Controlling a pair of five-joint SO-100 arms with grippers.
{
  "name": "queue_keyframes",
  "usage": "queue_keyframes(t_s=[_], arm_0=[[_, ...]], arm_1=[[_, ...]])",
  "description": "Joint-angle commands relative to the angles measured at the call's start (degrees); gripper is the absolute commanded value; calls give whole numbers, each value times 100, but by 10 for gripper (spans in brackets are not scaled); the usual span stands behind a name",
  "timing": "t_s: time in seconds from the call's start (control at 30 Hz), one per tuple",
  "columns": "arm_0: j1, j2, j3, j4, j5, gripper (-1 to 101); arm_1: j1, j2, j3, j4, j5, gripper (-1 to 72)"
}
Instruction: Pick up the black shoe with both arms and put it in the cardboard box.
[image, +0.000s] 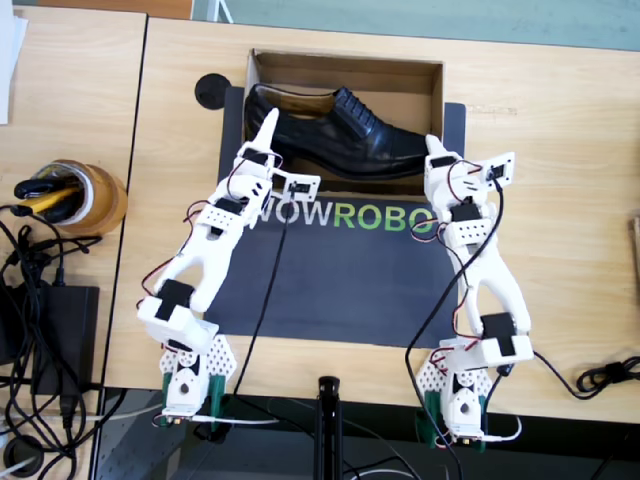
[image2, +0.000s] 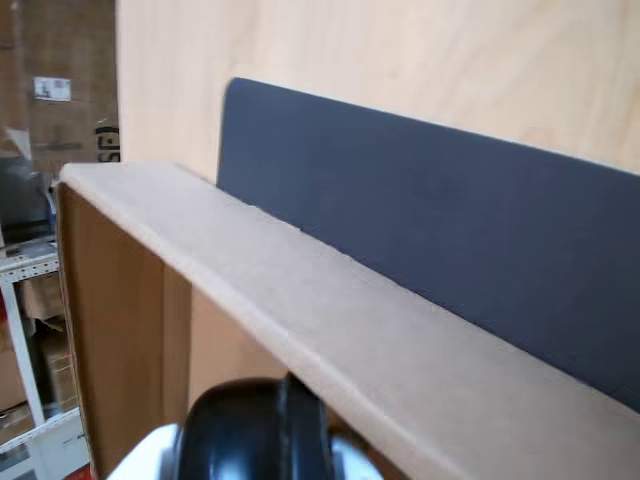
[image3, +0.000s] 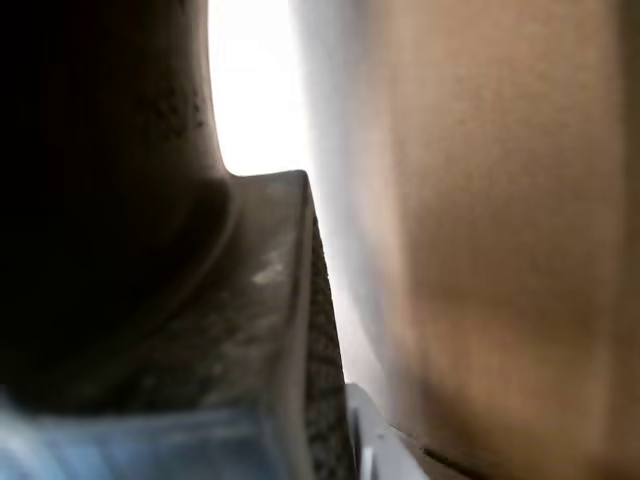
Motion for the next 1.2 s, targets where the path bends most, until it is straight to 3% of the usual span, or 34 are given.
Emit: queue_keyframes(t_s=[0.0, 0.13, 0.27, 0.33, 0.43, 0.53, 0.7, 0.83, 0.97, 1.17], arm_0=[[-237, 123, -290, -229, -193, -1], [-237, 70, -290, -202, -176, 2], [-255, 9, -290, -62, -211, 145], [-229, 62, -299, 176, -290, 252], [-202, 132, -396, 615, -413, 379], [-193, 220, -563, 1230, -624, 504], [-167, 439, -580, 1837, -782, 612], [-105, 659, -580, 2206, -853, 647], [-26, 923, -563, 2496, -870, 666], [62, 1503, -580, 2900, -958, 670]], arm_1=[[132, -53, -360, -35, 26, -1], [97, -220, -439, -79, 35, -1], [97, -272, -510, -26, 26, 12], [88, -246, -519, 53, 9, 129], [70, -193, -527, 123, 0, 243], [26, -176, -571, 237, 0, 320], [-44, -149, -729, 492, -9, 440], [-88, -62, -817, 659, 0, 550], [-123, 88, -844, 817, 0, 612], [-185, 475, -958, 1222, -9, 618]])
